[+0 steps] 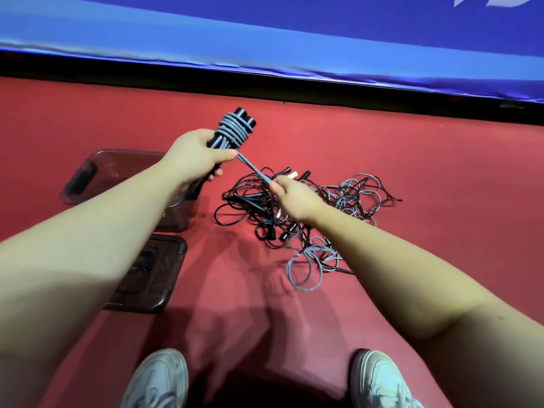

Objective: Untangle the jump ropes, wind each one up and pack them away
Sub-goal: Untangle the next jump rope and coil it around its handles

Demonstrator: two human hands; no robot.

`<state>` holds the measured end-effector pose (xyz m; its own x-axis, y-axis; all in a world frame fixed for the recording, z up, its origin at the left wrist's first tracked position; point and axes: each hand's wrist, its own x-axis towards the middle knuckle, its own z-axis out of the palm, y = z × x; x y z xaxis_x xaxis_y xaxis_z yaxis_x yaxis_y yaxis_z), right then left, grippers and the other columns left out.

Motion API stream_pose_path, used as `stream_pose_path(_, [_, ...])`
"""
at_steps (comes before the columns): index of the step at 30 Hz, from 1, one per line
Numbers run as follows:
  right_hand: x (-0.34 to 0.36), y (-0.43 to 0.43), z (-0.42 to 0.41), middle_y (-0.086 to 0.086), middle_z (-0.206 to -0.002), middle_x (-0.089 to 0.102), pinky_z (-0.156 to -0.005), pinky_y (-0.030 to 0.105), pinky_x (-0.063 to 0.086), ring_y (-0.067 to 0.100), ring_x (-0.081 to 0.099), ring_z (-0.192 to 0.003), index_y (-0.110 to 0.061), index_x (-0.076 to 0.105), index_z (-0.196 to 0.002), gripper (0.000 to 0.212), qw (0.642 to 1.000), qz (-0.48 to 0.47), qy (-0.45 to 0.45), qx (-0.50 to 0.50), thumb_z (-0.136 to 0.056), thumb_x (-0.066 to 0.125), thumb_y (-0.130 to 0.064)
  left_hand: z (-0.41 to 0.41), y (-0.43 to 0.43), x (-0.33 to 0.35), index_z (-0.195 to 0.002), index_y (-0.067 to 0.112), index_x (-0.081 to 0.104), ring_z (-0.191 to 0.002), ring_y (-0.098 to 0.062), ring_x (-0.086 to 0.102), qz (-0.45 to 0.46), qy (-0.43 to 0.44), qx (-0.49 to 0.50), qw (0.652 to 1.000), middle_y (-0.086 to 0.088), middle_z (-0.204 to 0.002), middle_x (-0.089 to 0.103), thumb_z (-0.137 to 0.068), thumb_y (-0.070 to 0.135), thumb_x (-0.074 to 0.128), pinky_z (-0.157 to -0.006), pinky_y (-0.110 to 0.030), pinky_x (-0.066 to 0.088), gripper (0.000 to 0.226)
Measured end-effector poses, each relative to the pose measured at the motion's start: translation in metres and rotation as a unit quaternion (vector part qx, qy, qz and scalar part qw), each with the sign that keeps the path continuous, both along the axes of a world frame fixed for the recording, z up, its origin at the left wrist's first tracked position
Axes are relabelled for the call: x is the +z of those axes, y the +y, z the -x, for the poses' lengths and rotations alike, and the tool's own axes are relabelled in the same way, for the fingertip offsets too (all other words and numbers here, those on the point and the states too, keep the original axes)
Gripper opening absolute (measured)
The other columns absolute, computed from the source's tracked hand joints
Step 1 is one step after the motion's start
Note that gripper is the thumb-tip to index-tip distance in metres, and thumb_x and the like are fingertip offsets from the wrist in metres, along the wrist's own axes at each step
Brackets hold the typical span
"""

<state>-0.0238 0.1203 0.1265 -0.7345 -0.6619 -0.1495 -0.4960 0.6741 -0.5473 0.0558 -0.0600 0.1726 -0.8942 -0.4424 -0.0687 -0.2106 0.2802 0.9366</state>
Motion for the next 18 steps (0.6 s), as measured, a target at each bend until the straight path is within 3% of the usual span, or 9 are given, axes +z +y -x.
stream_pose_path(2, [-0.006,-0.002,-0.005,-0.001,-0.068,0.045,-0.058,0.025,0.033,0.013,0.043,-0.061,-0.017,0.045,-0.077,0.029,0.988,0.068,-0.135,0.011,-0.102,0.033,-0.024,0.003,0.003,0.002,-0.089,0.014,0.061,-0.044,-0.006,0.047,-0.015,0.005,-0.007,1.000,-0.001,-0.064,0.054,-0.087,0.011,0.064,-0.041,-0.018,0.038,0.005])
stream_pose_path(4, [-0.010,-0.002,-0.009,-0.001,-0.067,0.046,-0.050,0.016,0.033,0.005,0.041,-0.053,-0.019,0.045,-0.073,0.032,0.954,0.113,-0.277,0.021,-0.103,0.032,-0.020,0.002,0.005,0.002,-0.096,0.007,0.062,-0.044,-0.007,0.046,-0.043,0.002,-0.018,0.999,-0.012,-0.081,0.061,-0.085,0.010,0.066,-0.041,-0.018,0.037,0.011])
stream_pose_path(5, [-0.012,-0.002,-0.010,-0.001,-0.070,0.047,-0.048,0.014,0.035,0.004,0.042,-0.055,-0.018,0.046,-0.074,0.032,0.936,0.129,-0.329,0.014,-0.103,0.031,-0.018,0.001,0.006,0.001,-0.095,0.006,0.063,-0.045,-0.008,0.046,-0.053,-0.002,-0.018,0.998,-0.015,-0.088,0.063,-0.085,0.009,0.067,-0.041,-0.018,0.038,0.011])
stream_pose_path(7, [-0.016,-0.009,-0.011,0.001,-0.071,0.050,-0.046,0.014,0.039,0.009,0.044,-0.060,-0.015,0.048,-0.075,0.033,0.913,0.160,-0.373,-0.042,-0.103,0.030,-0.012,0.001,0.007,0.002,-0.091,0.007,0.064,-0.044,-0.007,0.046,-0.049,-0.010,-0.010,0.999,-0.010,-0.081,0.064,-0.084,0.008,0.067,-0.040,-0.018,0.038,0.007])
stream_pose_path(10, [-0.020,-0.025,-0.014,0.003,-0.069,0.054,-0.060,0.026,0.039,0.014,0.044,-0.061,-0.015,0.047,-0.083,0.025,0.910,0.211,-0.341,-0.104,-0.096,0.033,0.001,0.006,0.010,0.005,-0.093,0.007,0.065,-0.043,-0.006,0.047,-0.027,-0.018,0.011,0.999,-0.001,-0.068,0.061,-0.085,0.008,0.066,-0.038,-0.017,0.037,0.009])
stream_pose_path(12, [-0.020,-0.036,-0.022,0.000,-0.068,0.052,-0.060,0.026,0.035,0.012,0.043,-0.057,-0.018,0.042,-0.097,0.023,0.913,0.241,-0.308,-0.116,-0.089,0.040,0.004,0.008,0.014,0.006,-0.097,0.005,0.065,-0.046,-0.008,0.048,-0.019,-0.026,0.014,0.999,-0.005,-0.077,0.067,-0.085,0.008,0.066,-0.038,-0.017,0.038,0.012])
stream_pose_path(15, [-0.026,-0.047,-0.036,-0.003,-0.072,0.043,-0.057,0.028,0.034,0.014,0.040,-0.058,-0.021,0.033,-0.100,0.025,0.931,0.280,-0.202,-0.116,-0.088,0.052,-0.011,0.010,0.023,0.007,-0.102,0.001,0.064,-0.049,-0.010,0.048,-0.006,-0.036,0.009,0.999,-0.013,-0.090,0.067,-0.086,0.007,0.065,-0.039,-0.017,0.039,0.017])
stream_pose_path(18, [-0.026,-0.047,-0.041,-0.009,-0.070,0.043,-0.065,0.031,0.034,0.017,0.042,-0.067,-0.019,0.037,-0.095,0.020,0.919,0.345,-0.069,-0.177,-0.092,0.056,-0.024,0.011,0.023,0.009,-0.096,0.004,0.064,-0.048,-0.009,0.048,-0.011,-0.030,0.011,0.999,-0.010,-0.078,0.063,-0.085,0.007,0.066,-0.039,-0.018,0.039,0.011])
